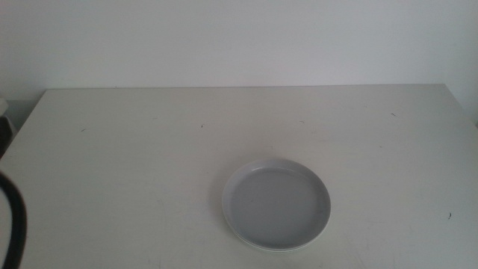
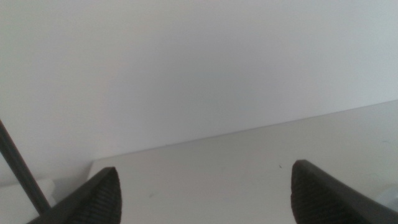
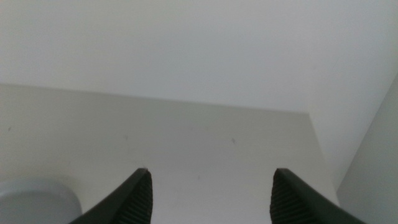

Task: Stack the three bowls on top of each other.

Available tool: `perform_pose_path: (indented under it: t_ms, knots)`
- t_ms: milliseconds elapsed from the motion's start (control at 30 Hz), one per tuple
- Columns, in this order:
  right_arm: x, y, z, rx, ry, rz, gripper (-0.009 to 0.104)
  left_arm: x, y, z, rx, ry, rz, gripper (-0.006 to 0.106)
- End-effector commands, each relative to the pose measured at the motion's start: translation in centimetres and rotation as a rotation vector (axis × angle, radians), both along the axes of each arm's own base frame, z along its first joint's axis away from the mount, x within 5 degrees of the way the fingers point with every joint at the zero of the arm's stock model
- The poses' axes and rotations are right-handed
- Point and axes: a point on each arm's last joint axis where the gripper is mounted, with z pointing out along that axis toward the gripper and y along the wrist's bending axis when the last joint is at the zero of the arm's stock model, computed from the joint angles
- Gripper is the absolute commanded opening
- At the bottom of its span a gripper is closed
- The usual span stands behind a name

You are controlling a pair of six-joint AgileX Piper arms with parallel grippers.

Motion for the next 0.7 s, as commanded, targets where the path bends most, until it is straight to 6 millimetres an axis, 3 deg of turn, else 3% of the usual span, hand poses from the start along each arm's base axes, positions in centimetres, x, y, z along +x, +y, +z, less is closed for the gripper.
perform_pose_path:
  t_ms: [0, 200, 533, 667]
  knots:
    - [-1.0, -0.3, 1.6, -0.029, -0.185, -0.028, 0.048, -0.7, 0.1, 0.5, -0.061, -0.095, 0.018, 0.105]
    - [-2.2, -0.3, 0.7, -0.027, -0.216, -0.03, 0.048, -1.4, 0.3, -1.4, -0.066, -0.11, 0.031, 0.105]
    - [-2.3, -0.3, 0.6, -0.027, -0.207, -0.029, 0.048, -1.3, 0.2, -1.8, -0.063, -0.075, 0.02, 0.105]
    - [-2.3, -0.4, -0.8, -0.028, -0.184, -0.04, 0.048, -1.8, 0.2, -2.7, -0.063, -0.076, 0.022, 0.105]
